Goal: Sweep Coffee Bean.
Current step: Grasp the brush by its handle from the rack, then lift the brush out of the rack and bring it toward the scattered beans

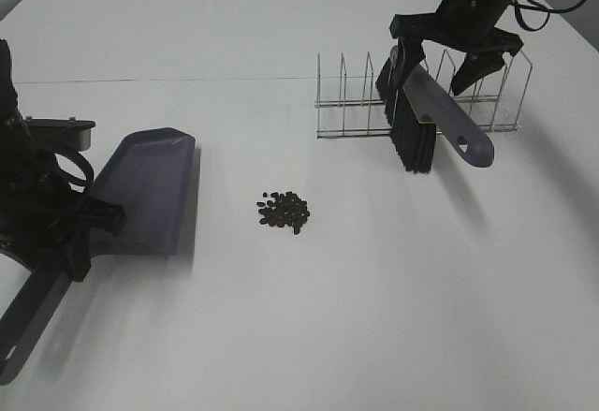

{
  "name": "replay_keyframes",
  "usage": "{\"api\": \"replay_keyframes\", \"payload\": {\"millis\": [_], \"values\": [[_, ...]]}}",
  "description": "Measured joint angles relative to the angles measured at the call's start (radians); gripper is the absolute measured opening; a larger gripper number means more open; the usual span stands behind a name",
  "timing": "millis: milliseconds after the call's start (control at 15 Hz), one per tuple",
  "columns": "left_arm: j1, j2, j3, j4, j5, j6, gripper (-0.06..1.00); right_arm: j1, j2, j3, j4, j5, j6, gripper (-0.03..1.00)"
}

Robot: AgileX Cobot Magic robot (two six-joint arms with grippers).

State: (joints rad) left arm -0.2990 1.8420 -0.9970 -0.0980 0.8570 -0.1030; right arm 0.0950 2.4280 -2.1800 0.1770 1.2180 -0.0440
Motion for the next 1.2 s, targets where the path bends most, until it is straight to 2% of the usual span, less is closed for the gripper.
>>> {"api": "replay_keyframes", "payload": {"millis": [267,600,867,933,1067,1200], "values": [[0.000,0.000,0.000,0.000,0.000,-0.006,0.34,0.000,0.072,-0.003,0.001,0.001,0.000,0.75],[0.000,0.000,0.000,0.000,0.000,-0.006,0.34,0.000,0.076,-0.005,0.011,0.000,-0.001,0.59],[0.000,0.000,0.000,0.000,0.000,-0.006,0.34,0.000,0.076,-0.005,0.011,0.000,-0.001,0.56],[0.000,0.000,0.000,0.000,0.000,-0.006,0.34,0.000,0.076,-0.004,0.012,0.000,-0.001,0.51],[0.000,0.000,0.000,0.000,0.000,-0.006,0.34,0.000,0.076,-0.004,0.022,0.001,-0.001,0.32],[0.000,0.000,0.000,0.000,0.000,-0.006,0.34,0.001,0.076,-0.004,0.022,0.002,0.000,0.30]]}}
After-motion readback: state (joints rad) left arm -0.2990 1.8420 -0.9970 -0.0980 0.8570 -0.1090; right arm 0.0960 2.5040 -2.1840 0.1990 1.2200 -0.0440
